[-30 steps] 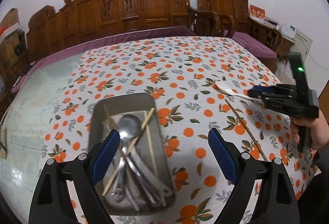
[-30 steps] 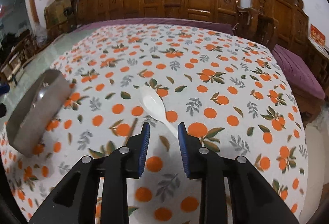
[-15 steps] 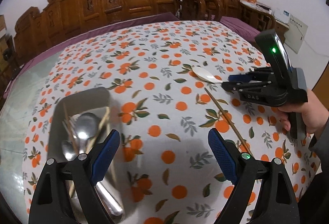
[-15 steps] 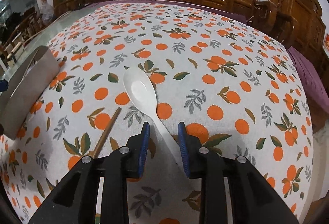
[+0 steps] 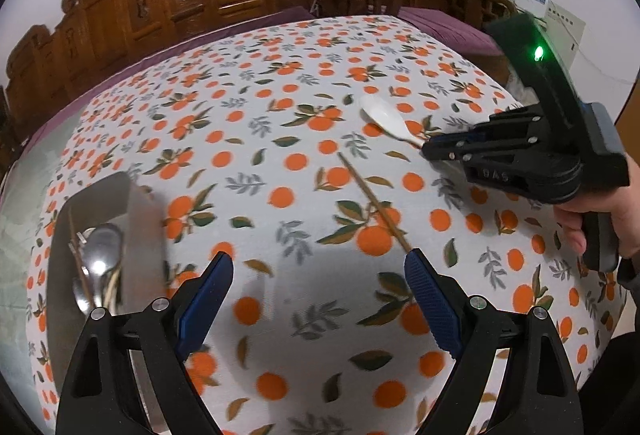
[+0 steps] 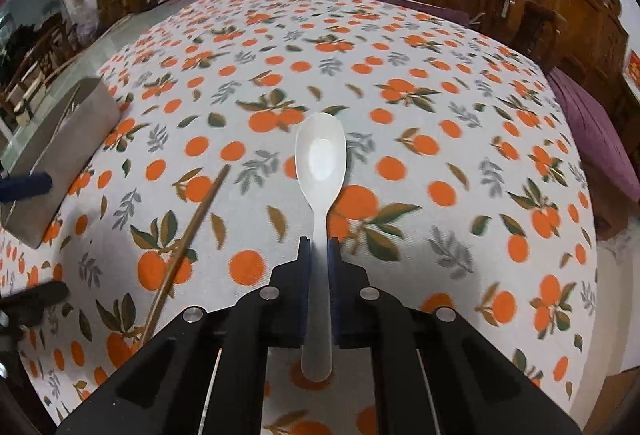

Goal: Organize utensils
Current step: 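Reach to the table and grasp the white plastic spoon with the right tool, then grasp another wooden chopstick with the left tool while the right holds the white spoon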

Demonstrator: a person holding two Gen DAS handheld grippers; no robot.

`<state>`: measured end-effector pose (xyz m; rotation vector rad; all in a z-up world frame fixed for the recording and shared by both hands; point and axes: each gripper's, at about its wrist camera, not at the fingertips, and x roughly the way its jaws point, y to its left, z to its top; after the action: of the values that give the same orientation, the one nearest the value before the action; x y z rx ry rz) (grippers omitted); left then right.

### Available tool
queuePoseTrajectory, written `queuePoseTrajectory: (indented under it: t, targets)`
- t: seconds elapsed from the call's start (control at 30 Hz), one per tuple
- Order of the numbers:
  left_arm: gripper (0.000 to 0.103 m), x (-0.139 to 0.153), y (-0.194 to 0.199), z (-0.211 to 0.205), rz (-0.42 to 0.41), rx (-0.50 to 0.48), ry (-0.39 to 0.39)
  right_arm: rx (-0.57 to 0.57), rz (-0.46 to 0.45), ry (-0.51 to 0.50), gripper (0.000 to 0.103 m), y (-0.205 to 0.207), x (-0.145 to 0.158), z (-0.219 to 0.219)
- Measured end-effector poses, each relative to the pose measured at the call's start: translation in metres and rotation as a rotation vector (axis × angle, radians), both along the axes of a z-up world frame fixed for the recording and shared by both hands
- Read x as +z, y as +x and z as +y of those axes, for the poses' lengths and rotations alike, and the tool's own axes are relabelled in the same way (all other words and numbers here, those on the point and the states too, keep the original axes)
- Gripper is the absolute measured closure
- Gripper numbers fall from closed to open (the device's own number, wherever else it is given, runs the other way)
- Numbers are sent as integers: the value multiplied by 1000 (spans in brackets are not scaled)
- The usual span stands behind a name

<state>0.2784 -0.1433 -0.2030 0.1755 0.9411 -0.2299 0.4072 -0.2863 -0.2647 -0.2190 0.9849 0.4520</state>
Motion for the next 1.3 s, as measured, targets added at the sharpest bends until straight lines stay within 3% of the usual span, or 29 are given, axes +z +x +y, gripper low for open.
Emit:
queuePoseTrajectory:
  t: [0.33, 0.8, 0.87, 1.3]
  targets:
    - [21, -17, 8, -37, 31, -42, 21, -64, -4, 27, 93, 3, 0, -22]
    - [79, -37, 18, -50, 86, -32, -16, -78, 3, 12, 93, 3, -6, -22]
    - [93, -35, 18, -47, 89, -33, -15, -80, 3, 12, 93, 3, -6, -22]
    - [98, -31, 9, -21, 95, -22, -23, -92, 4, 37, 93, -10, 0, -14]
